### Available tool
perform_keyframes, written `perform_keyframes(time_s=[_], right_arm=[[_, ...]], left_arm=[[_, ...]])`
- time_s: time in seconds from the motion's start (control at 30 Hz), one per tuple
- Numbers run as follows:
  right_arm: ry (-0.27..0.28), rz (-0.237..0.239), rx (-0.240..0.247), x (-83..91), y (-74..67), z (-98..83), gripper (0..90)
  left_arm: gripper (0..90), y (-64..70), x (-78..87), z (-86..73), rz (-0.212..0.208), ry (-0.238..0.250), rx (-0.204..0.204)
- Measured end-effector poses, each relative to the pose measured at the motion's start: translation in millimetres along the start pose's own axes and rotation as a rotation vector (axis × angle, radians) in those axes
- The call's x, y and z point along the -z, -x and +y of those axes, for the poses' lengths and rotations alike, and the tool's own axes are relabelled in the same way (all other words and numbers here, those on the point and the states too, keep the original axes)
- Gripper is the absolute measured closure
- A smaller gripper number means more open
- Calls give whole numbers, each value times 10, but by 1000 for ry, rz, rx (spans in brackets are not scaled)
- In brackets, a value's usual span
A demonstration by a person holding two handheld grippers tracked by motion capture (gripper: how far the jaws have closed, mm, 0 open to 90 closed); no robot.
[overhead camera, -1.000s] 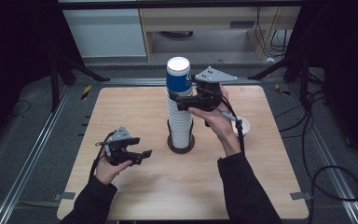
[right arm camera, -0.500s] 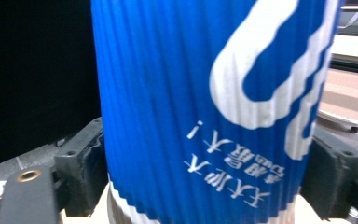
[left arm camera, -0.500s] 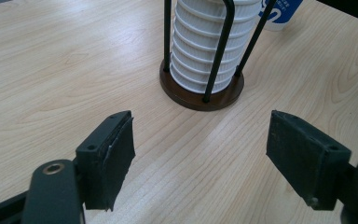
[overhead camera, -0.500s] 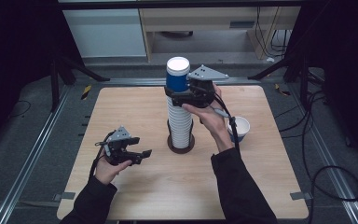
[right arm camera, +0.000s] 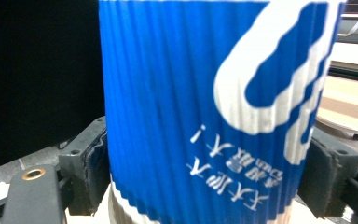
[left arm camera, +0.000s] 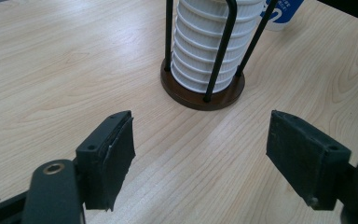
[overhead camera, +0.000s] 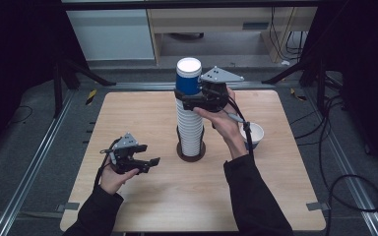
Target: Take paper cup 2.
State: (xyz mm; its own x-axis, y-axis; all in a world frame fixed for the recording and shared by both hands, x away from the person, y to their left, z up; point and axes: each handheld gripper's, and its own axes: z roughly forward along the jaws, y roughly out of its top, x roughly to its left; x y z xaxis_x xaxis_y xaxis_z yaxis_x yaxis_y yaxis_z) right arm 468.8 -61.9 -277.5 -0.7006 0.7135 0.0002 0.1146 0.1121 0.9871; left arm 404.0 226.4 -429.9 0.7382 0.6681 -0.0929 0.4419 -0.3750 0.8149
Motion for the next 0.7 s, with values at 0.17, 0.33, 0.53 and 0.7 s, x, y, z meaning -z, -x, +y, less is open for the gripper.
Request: perform_keyframes(time_s=[0.17,0.33,0.53,0.7], right_arm=[[14,10,-6,32,15,73,186],[21,23,-14,39,34,138,190],[31,24,-1,59,7,226,192],[56,22,2,101,12,325,192]], left_arm=[[228,5,-4,0,1,0,0],[228,-3,-1,-2,1,-2,1],[227,-9,0,-6,2,-3,2],[228,-9,6,-3,4,0,3]])
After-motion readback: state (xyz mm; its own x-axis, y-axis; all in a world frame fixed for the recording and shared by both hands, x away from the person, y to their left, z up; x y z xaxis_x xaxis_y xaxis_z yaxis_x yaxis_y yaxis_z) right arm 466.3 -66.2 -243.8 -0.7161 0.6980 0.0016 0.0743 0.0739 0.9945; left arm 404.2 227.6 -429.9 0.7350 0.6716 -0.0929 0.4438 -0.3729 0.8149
